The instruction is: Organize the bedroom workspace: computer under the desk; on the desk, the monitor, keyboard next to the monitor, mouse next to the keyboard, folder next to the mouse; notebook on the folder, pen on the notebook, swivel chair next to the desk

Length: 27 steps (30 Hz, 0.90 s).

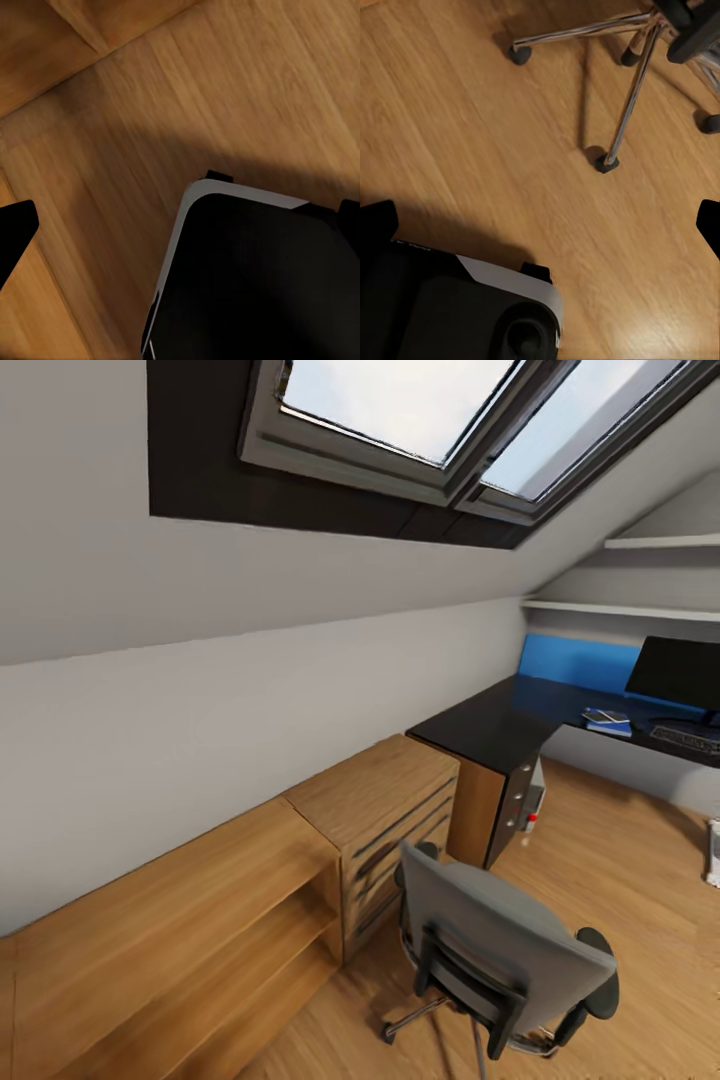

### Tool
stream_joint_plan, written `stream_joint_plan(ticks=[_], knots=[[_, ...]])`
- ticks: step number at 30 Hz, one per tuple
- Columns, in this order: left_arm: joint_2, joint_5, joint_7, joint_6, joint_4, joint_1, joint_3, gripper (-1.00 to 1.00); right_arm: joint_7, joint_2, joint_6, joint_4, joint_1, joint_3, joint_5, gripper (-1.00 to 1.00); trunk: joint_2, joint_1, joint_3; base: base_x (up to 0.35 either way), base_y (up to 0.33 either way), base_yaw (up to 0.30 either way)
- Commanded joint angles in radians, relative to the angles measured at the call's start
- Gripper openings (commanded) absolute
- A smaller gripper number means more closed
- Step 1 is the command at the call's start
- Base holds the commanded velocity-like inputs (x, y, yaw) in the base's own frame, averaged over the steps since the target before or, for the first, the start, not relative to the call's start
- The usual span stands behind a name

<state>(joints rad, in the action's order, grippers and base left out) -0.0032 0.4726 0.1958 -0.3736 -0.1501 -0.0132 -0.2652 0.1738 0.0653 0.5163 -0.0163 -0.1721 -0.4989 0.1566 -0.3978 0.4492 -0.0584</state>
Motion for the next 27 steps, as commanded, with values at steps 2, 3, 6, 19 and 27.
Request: stream_joint_plan(ticks=[2,3,6,19,27], knots=[[0.000,0.004,0.007,-0.002,0.000,-0.001,-0.008,1.00,0.003,0.001,0.004,-0.002,-0.001,-0.009,0.009,1.00,-0.002,0.001,-0.004,0.135,0.231,-0.265],[0.000,0.004,0.007,-0.002,0.000,-0.001,-0.008,1.00,0.003,0.001,0.004,-0.002,-0.001,-0.009,0.009,1.00,-0.002,0.001,-0.004,0.098,0.166,-0.265],[0.000,0.004,0.007,-0.001,0.000,-0.001,-0.008,1.00,0.003,0.001,0.004,-0.002,-0.001,-0.009,0.008,1.00,-0.002,0.001,-0.006,0.051,0.086,-0.266],[0.000,0.003,0.007,-0.002,0.000,-0.001,-0.009,1.00,0.003,0.001,0.004,-0.002,-0.001,-0.009,0.008,1.00,-0.002,0.001,-0.013,0.041,0.072,-0.270],[0.000,0.003,0.007,-0.002,0.000,-0.001,-0.009,1.00,0.003,0.001,0.004,-0.002,-0.001,-0.009,0.008,1.00,-0.002,0.001,-0.017,0.136,0.207,-0.272]])
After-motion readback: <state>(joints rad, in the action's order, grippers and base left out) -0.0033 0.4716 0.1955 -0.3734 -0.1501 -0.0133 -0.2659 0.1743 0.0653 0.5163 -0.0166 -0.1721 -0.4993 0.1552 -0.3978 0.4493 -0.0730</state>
